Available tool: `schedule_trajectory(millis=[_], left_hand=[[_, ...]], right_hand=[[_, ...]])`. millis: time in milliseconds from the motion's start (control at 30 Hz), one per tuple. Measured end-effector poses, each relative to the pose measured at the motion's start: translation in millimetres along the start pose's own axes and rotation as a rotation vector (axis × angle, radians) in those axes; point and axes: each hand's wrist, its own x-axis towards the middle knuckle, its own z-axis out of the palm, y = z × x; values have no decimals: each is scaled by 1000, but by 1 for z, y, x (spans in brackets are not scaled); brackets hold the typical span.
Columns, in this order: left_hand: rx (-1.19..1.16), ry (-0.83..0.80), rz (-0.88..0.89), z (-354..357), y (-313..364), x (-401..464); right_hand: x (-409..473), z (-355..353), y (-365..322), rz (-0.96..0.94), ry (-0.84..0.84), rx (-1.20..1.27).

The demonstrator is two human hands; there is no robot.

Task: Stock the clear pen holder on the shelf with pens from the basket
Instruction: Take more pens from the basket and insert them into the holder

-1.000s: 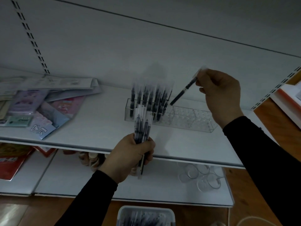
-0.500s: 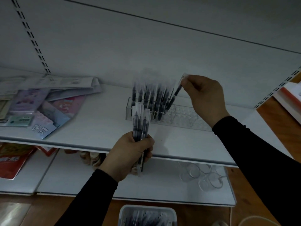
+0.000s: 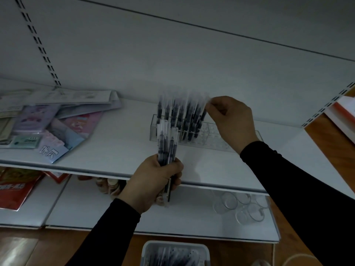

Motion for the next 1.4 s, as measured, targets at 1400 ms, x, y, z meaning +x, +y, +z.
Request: schedule_trajectory(millis=[1400], left_hand=[[-196, 15, -65, 7, -1, 2]], right_hand=[[-4, -31, -14, 178, 180, 464]])
